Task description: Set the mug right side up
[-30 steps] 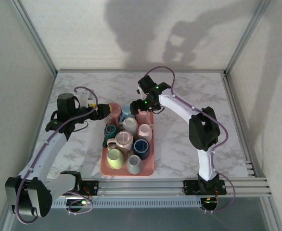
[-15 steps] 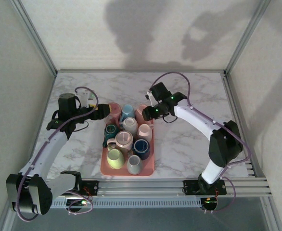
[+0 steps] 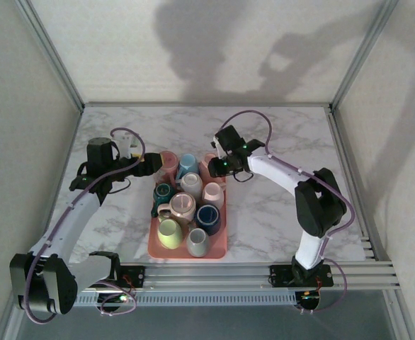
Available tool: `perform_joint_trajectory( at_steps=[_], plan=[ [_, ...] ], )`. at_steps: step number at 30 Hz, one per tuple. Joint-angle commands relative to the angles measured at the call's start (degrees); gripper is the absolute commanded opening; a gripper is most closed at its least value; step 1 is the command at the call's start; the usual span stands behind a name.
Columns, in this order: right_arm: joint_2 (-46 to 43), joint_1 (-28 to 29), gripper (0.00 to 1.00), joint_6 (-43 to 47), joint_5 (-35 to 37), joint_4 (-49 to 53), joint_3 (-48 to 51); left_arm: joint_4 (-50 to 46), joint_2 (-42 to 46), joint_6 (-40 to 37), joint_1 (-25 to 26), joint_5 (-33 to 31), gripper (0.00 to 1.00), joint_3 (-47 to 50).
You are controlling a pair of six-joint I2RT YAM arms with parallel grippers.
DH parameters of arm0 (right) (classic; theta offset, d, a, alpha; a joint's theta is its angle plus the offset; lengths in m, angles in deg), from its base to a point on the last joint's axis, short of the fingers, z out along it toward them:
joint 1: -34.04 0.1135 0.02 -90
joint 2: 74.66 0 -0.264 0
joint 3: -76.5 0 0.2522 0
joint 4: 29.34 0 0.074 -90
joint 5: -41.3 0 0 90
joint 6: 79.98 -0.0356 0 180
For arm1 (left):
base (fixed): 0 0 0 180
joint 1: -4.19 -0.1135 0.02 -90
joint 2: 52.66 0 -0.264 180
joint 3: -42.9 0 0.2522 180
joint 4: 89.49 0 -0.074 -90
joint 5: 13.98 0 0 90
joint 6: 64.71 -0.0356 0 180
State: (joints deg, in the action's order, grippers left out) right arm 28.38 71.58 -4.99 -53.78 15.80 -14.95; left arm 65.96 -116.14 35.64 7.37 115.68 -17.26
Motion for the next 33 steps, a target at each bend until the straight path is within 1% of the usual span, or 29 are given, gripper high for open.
perform_joint_trajectory(
  at_steps=[1, 11, 21, 28, 33],
  plan=[
    [1.13, 0.35, 0.39, -0.05, 2.09, -1.49, 1.13, 1.13, -0.06, -0.15, 0.18, -0.63, 0.95, 0.07],
    [1.27, 1.05, 0.33, 1.63, 5.85, -5.10, 4.33, 2.21, 0.00, 0.98, 0.22, -0.98, 0.95, 0.60],
    [0.54, 2.44, 0.29, 3.05, 11.30, -9.74, 7.15, 3.71, 0.87, 2.48, 0.26, -1.41, 0.95, 2.36],
    [-0.50, 3.04, 0.20, 4.01, 13.51, -11.91, 8.46, 3.59, 0.82, 2.41, 0.25, -1.46, 0.95, 2.19],
    [-1.96, 3.09, 0.14, 5.10, 13.26, -12.99, 9.31, 3.41, 0.64, 2.34, 0.25, -1.50, 0.95, 1.74]
  ],
)
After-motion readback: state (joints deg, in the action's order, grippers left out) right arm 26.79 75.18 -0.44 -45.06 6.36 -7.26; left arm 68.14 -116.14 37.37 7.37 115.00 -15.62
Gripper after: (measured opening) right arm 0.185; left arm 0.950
